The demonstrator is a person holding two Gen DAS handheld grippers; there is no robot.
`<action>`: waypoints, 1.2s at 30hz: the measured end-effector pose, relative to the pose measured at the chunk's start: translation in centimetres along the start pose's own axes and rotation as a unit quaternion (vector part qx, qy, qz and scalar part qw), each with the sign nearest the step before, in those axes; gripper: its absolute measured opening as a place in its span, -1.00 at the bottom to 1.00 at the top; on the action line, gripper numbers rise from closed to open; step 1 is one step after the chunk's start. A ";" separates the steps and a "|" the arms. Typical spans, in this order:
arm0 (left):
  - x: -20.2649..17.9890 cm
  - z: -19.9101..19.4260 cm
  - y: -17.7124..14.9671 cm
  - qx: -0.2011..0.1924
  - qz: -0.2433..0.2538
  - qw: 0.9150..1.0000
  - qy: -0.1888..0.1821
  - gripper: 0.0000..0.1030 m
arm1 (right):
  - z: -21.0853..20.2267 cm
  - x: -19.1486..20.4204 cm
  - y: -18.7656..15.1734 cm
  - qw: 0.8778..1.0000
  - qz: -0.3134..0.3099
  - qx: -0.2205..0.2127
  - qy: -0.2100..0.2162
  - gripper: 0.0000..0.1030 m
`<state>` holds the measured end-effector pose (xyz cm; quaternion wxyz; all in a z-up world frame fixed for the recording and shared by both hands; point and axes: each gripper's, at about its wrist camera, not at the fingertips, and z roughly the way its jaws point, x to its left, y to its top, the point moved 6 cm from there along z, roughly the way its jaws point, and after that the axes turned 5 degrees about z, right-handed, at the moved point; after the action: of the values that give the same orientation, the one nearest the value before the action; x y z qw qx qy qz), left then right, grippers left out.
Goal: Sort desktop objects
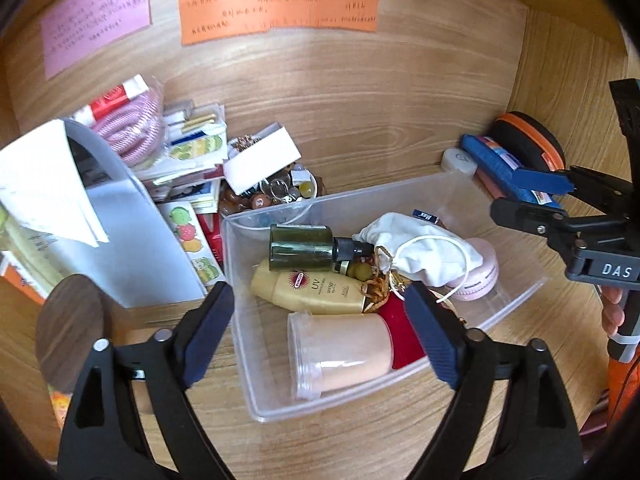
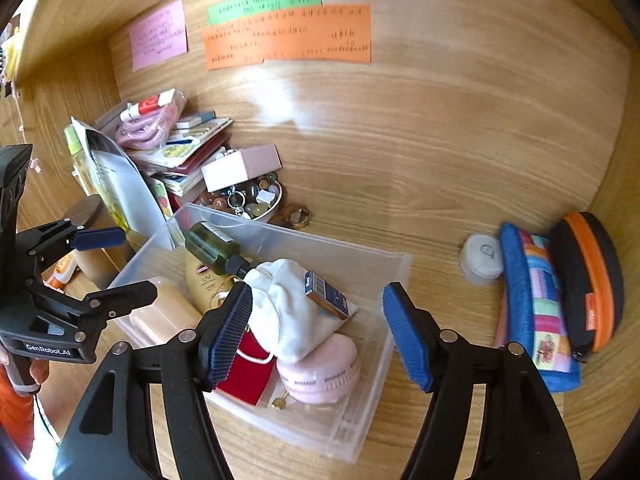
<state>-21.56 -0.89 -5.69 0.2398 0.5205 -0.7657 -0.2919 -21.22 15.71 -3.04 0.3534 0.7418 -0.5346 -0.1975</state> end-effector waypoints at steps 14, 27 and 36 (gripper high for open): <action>-1.2 -6.8 -0.7 -0.054 -0.025 0.996 0.068 0.89 | -8.3 0.9 -1.4 0.996 -0.010 -0.081 -0.048 0.67; -3.7 -10.6 -2.6 -0.114 -0.040 0.988 0.093 0.97 | -12.9 1.1 -4.2 0.987 0.025 -0.145 -0.066 0.99; -4.9 -10.8 -3.6 -0.132 -0.043 0.986 0.091 0.97 | -12.7 1.3 -6.1 0.987 0.028 -0.143 -0.066 1.00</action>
<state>-10.26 0.50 -0.84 0.3621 0.5414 -0.6721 -0.3521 -8.28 19.58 1.13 0.4255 0.6534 -0.5437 -0.3107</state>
